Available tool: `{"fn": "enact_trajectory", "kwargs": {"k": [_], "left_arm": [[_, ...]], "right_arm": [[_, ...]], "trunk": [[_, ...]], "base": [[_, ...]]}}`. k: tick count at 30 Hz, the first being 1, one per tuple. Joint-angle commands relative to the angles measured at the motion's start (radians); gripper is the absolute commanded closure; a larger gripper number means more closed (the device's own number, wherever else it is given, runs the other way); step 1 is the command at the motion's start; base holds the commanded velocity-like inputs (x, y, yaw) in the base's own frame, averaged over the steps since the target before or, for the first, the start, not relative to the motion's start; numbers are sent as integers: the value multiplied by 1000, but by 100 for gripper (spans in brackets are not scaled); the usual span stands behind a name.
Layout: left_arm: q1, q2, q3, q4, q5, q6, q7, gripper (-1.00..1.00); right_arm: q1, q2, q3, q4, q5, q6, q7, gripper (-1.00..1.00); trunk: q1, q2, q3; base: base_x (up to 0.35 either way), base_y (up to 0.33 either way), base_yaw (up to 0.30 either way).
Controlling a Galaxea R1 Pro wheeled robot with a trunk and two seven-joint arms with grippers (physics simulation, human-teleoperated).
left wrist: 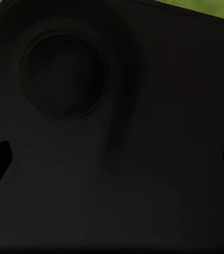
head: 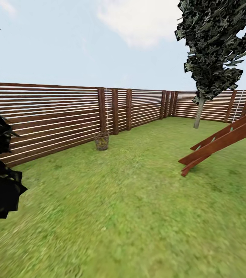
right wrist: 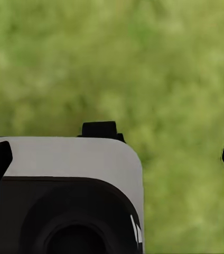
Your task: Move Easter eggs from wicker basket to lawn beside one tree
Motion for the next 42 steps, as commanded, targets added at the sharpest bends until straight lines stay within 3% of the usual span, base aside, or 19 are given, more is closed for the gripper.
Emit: {"fn": "enact_trajectory", "kwargs": {"k": [1, 24, 42], "left_arm": [[1, 0, 3, -1, 10, 0, -5, -100], [1, 0, 3, -1, 10, 0, -5, -100], [1, 0, 3, -1, 10, 0, -5, -100]], "right_arm": [[-1, 0, -5, 1, 1, -3, 1, -100], [0, 0, -5, 1, 1, -3, 1, -100], [-1, -1, -5, 1, 1, -3, 1, -100]], "trunk": [[0, 0, -1], [0, 0, -1], [0, 0, -1]], "base": [[251, -213, 54], [251, -211, 158], [251, -211, 253]]}}
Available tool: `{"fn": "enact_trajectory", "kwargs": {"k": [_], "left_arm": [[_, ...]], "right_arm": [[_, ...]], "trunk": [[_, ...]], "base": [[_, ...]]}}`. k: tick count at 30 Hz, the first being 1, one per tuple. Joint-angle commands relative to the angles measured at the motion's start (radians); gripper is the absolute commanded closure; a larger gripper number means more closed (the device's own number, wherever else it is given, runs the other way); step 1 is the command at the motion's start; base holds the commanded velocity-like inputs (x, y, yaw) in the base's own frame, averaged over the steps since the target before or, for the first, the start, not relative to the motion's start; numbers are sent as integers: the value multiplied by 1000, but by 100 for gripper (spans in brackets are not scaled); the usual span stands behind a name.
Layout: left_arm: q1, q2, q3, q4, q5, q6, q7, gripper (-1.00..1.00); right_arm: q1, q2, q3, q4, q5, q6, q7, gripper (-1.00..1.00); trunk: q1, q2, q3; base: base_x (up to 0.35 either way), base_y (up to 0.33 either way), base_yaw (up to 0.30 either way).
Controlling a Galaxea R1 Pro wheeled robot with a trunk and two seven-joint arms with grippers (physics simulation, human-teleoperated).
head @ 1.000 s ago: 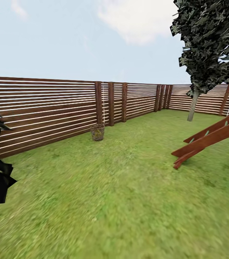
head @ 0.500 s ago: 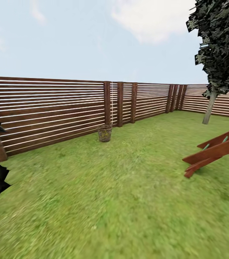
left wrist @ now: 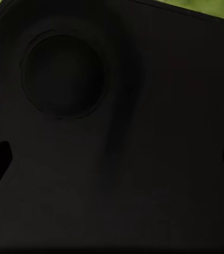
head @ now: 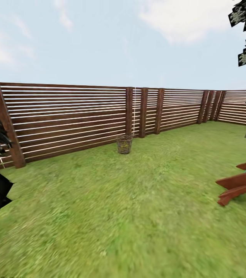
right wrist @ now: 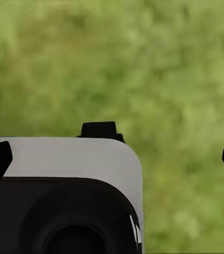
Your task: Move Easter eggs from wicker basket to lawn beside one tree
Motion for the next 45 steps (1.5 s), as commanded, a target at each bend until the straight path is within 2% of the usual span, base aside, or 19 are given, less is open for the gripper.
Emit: {"fn": "enact_trajectory", "kwargs": {"k": [1, 28, 45], "left_arm": [[1, 0, 3, -1, 10, 0, -5, -100], [1, 0, 3, -1, 10, 0, -4, -100], [1, 0, 3, -1, 10, 0, -4, -100]], "right_arm": [[-1, 0, -5, 1, 1, -3, 1, -100], [-1, 0, -5, 2, 1, -3, 1, -100], [0, 0, -5, 2, 1, -3, 1, -100]], "trunk": [[0, 0, -1], [0, 0, -1], [0, 0, -1]], "base": [[251, -211, 280], [251, -209, 279], [251, -208, 40]]}}
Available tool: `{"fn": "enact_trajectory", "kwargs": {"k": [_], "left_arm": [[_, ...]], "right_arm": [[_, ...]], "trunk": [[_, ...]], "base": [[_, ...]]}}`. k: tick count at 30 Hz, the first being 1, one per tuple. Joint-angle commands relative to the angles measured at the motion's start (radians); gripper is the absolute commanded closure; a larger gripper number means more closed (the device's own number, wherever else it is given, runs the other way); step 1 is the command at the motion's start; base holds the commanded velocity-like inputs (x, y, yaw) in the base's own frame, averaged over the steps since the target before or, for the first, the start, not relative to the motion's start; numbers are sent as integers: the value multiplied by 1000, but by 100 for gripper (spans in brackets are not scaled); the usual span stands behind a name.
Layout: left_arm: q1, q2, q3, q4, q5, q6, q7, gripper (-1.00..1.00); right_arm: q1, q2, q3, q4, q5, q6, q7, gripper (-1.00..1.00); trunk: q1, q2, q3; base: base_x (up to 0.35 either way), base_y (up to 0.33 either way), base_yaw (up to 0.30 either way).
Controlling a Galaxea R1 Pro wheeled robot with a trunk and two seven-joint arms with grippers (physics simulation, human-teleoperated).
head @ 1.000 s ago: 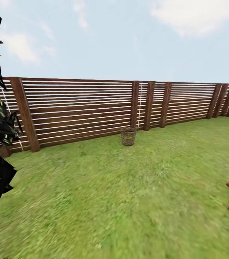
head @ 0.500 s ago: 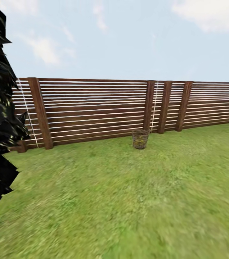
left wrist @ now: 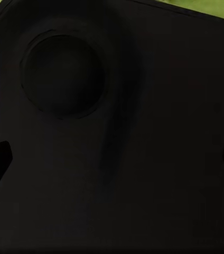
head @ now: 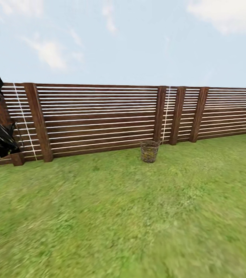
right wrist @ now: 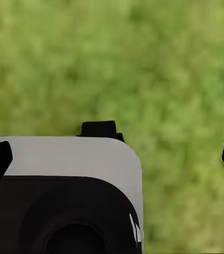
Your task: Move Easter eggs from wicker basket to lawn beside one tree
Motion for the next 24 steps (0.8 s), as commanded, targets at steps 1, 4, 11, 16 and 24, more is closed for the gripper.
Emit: {"fn": "enact_trajectory", "kwargs": {"k": [1, 4, 11, 16, 24], "left_arm": [[1, 0, 3, -1, 10, 0, -5, -100], [1, 0, 3, -2, 10, 0, -5, -100], [1, 0, 3, -1, 10, 0, -5, -100], [1, 1, 3, -1, 10, 0, -5, -100], [1, 1, 3, -2, 10, 0, -5, -100]], "right_arm": [[-1, 0, -5, 1, 1, -3, 1, -100], [-1, 0, -5, 1, 1, -3, 1, -100], [-1, 0, -5, 1, 1, -3, 1, -100], [-1, 0, -5, 0, 1, -3, 1, -100], [-1, 0, -5, 0, 1, -3, 1, -100]], "trunk": [[0, 0, -1], [0, 0, -1], [0, 0, -1], [0, 0, -1], [0, 0, -1]], "base": [[251, -207, 1], [252, -206, 1], [253, -206, 0], [253, -206, 0], [253, -206, 0]]}}
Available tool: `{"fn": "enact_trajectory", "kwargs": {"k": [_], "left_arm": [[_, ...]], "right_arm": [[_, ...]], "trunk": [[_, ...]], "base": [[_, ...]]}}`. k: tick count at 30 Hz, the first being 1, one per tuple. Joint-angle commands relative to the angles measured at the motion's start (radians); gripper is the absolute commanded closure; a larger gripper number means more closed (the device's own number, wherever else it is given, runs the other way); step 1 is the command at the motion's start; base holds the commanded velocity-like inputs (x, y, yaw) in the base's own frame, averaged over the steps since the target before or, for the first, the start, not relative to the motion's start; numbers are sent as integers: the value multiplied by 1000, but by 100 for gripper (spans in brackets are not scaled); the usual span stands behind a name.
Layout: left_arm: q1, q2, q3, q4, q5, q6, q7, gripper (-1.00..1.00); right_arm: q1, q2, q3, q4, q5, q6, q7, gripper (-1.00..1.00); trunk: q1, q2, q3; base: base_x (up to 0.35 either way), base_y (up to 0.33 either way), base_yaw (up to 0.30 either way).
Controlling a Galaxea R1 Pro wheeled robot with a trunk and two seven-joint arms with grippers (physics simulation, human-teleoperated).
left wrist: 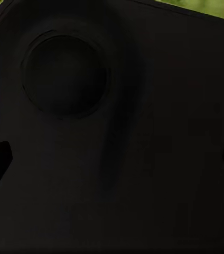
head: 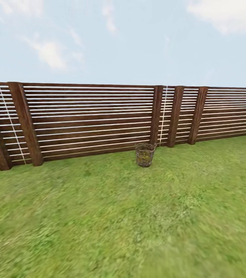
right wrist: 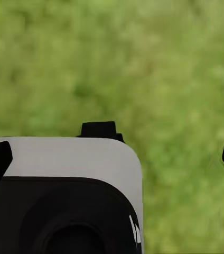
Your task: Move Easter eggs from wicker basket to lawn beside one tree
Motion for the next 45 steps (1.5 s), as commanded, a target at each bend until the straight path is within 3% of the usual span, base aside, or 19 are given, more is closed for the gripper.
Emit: {"fn": "enact_trajectory", "kwargs": {"k": [1, 45], "left_arm": [[1, 0, 3, -1, 10, 0, -5, -100], [1, 1, 3, -1, 10, 0, -5, -100]], "right_arm": [[-1, 0, -5, 1, 1, -3, 1, -100], [0, -4, -5, 3, 1, -2, 1, -100]], "trunk": [[0, 0, -1], [0, 0, -1]], "base": [[253, -206, 0], [253, -206, 0]]}}
